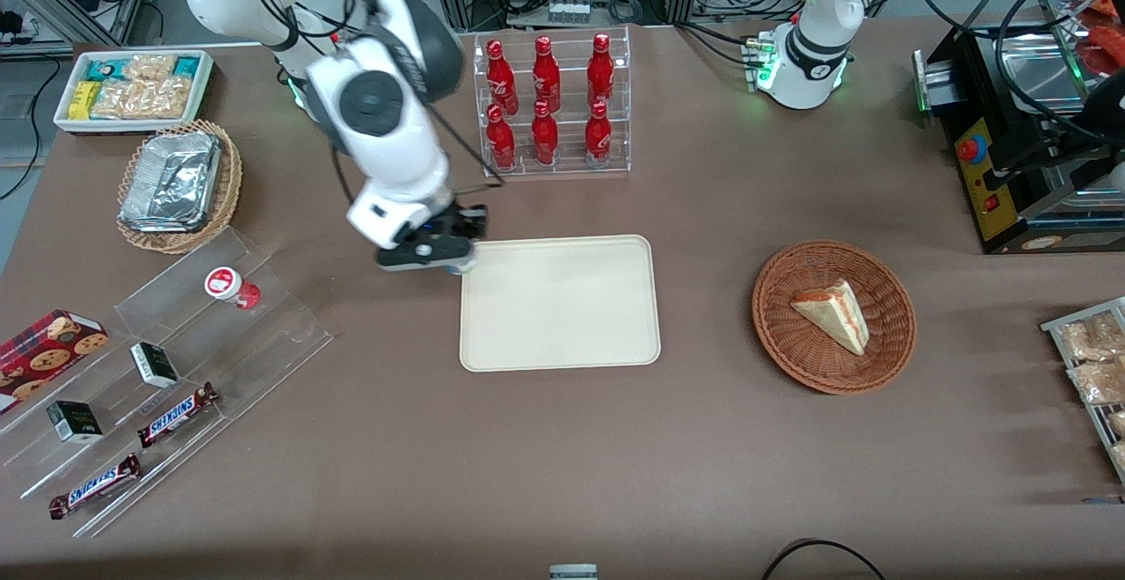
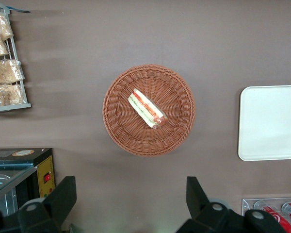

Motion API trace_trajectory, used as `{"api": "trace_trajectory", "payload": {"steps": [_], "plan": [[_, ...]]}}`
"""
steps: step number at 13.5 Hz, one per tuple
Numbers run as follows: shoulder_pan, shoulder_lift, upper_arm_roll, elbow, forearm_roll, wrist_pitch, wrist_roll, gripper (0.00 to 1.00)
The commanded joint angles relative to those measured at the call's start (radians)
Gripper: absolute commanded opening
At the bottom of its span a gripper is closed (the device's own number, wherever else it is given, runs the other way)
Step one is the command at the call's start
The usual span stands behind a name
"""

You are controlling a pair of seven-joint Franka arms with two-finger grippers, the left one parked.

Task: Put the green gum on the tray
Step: 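Lift the gum tub off the display with the right gripper, then carry the gum tub over the cream tray and set it down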

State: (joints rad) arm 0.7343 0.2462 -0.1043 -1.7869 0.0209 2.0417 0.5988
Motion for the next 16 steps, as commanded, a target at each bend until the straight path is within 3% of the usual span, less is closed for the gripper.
{"api": "trace_trajectory", "payload": {"steps": [1,6,15,16], "plan": [[0.049,0.126,-0.012,0.087,0.014,0.076,0.065,0.0],[0.111,0.287,-0.011,0.087,0.016,0.296,0.122,0.0],[0.168,0.384,-0.012,0.087,0.039,0.365,0.127,0.0],[0.169,0.387,-0.012,0.089,0.045,0.379,0.127,0.06]]}}
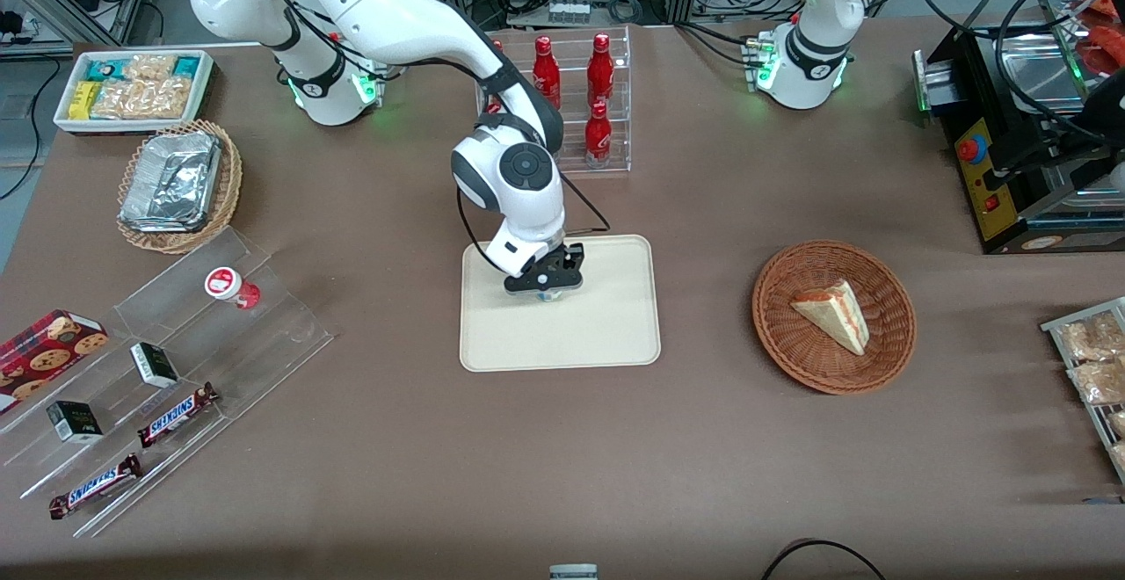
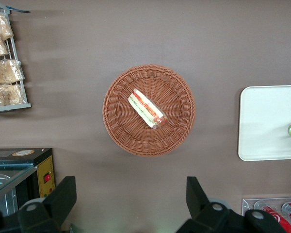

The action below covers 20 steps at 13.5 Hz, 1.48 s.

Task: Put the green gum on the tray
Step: 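Carry the gum tub over the cream tray and set it down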

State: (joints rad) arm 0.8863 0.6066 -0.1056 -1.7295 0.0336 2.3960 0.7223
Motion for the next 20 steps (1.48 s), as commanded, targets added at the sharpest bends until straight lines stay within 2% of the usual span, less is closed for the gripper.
{"api": "trace_trajectory", "payload": {"steps": [1,2,3,7,10,16,20], "plan": [[0.017,0.03,-0.011,0.031,0.032,0.028,0.003,0.41],[0.016,0.03,-0.011,0.031,0.032,0.028,0.003,0.95],[0.013,0.024,-0.011,0.031,0.032,0.026,0.0,1.0],[-0.023,-0.057,-0.014,0.016,0.031,-0.026,-0.018,1.0],[-0.069,-0.171,-0.016,0.005,0.037,-0.164,-0.073,1.0],[-0.223,-0.482,-0.019,-0.108,0.043,-0.407,-0.234,1.0],[-0.38,-0.582,-0.025,-0.094,0.08,-0.595,-0.364,1.0]]}}
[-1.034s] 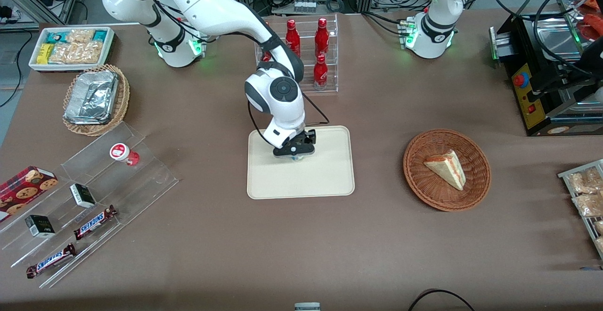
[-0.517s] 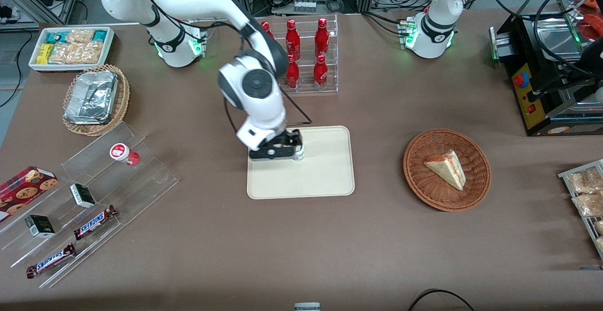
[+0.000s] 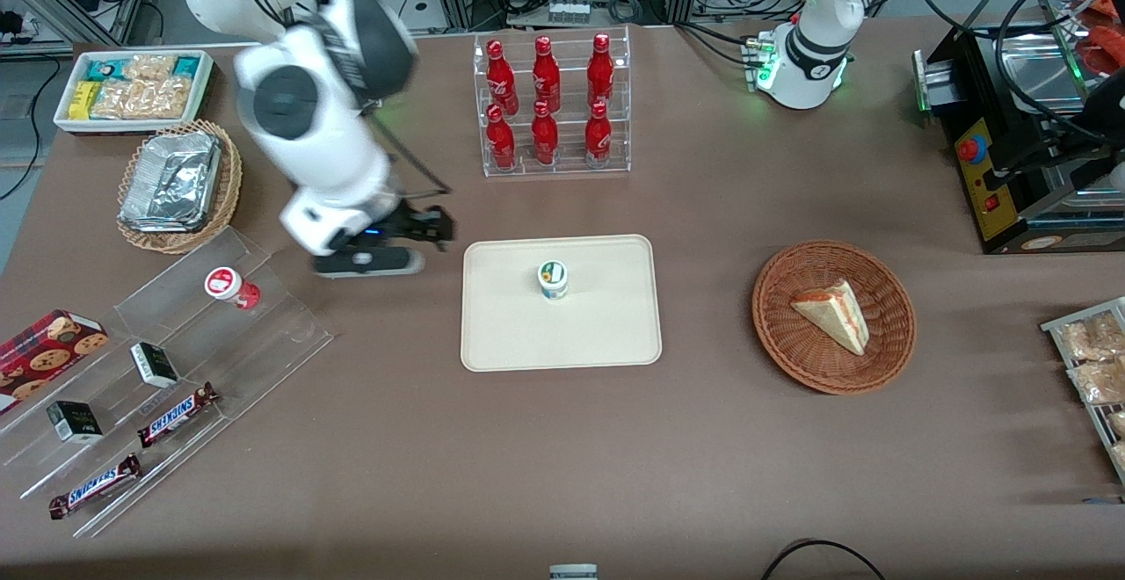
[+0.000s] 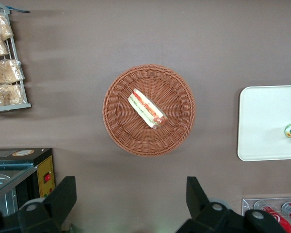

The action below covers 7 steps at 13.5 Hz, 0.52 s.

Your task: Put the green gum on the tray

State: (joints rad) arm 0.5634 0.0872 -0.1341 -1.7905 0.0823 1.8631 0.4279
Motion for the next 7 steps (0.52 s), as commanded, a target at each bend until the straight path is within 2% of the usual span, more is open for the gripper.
{"api": "trace_trajectory", "payload": {"steps": [1,4,6,7], "plan": [[-0.092,-0.082,0.002,-0.033,0.031,-0.109,-0.108,1.0],[-0.219,-0.109,0.004,-0.02,0.016,-0.169,-0.233,1.0],[-0.278,-0.107,0.004,0.006,0.01,-0.203,-0.25,1.0],[-0.292,-0.107,0.004,0.017,-0.018,-0.209,-0.255,1.0]]}}
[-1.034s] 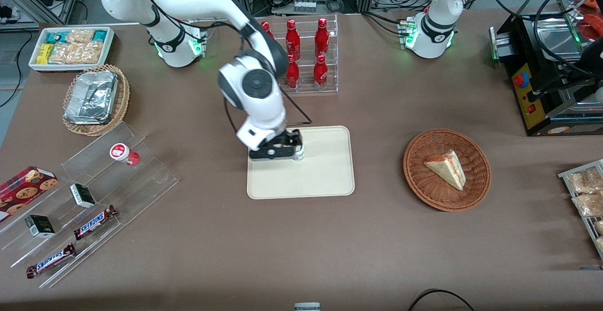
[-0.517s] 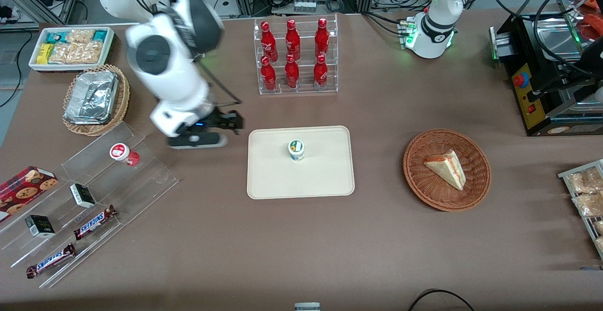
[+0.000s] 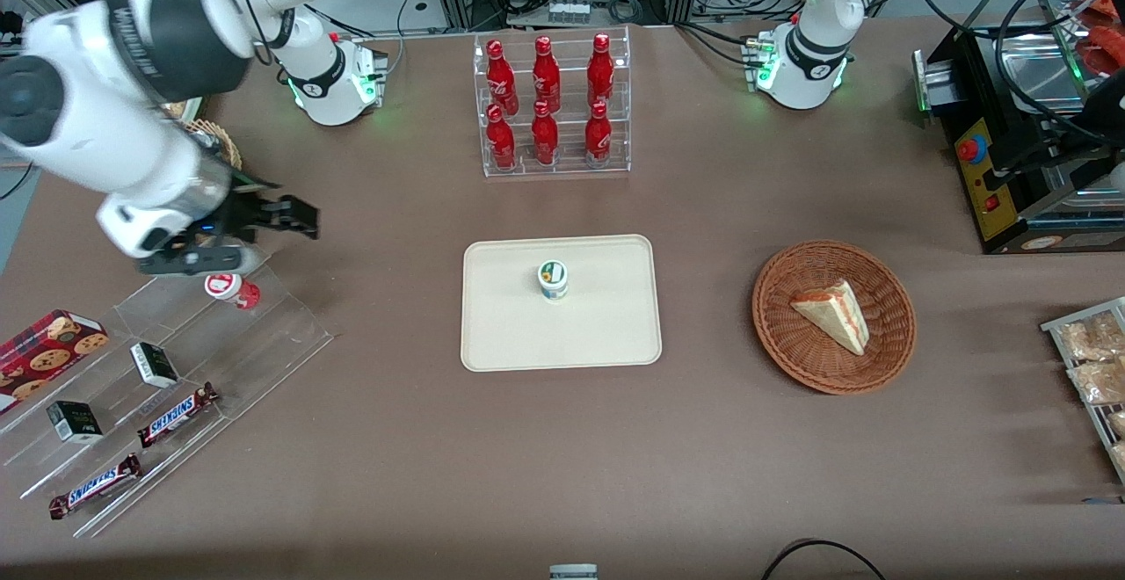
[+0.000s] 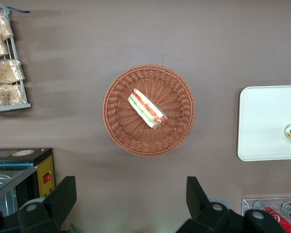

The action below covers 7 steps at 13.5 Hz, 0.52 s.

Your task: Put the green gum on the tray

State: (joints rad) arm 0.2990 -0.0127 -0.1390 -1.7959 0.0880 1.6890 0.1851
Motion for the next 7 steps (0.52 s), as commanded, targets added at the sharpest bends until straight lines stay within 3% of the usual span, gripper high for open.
{"api": "trace_trajectory", "payload": {"steps": [1,7], "plan": [[-0.043,-0.006,0.009,0.039,-0.055,-0.046,-0.012,1.0],[-0.211,0.011,0.022,0.069,-0.057,-0.065,-0.022,1.0]]}}
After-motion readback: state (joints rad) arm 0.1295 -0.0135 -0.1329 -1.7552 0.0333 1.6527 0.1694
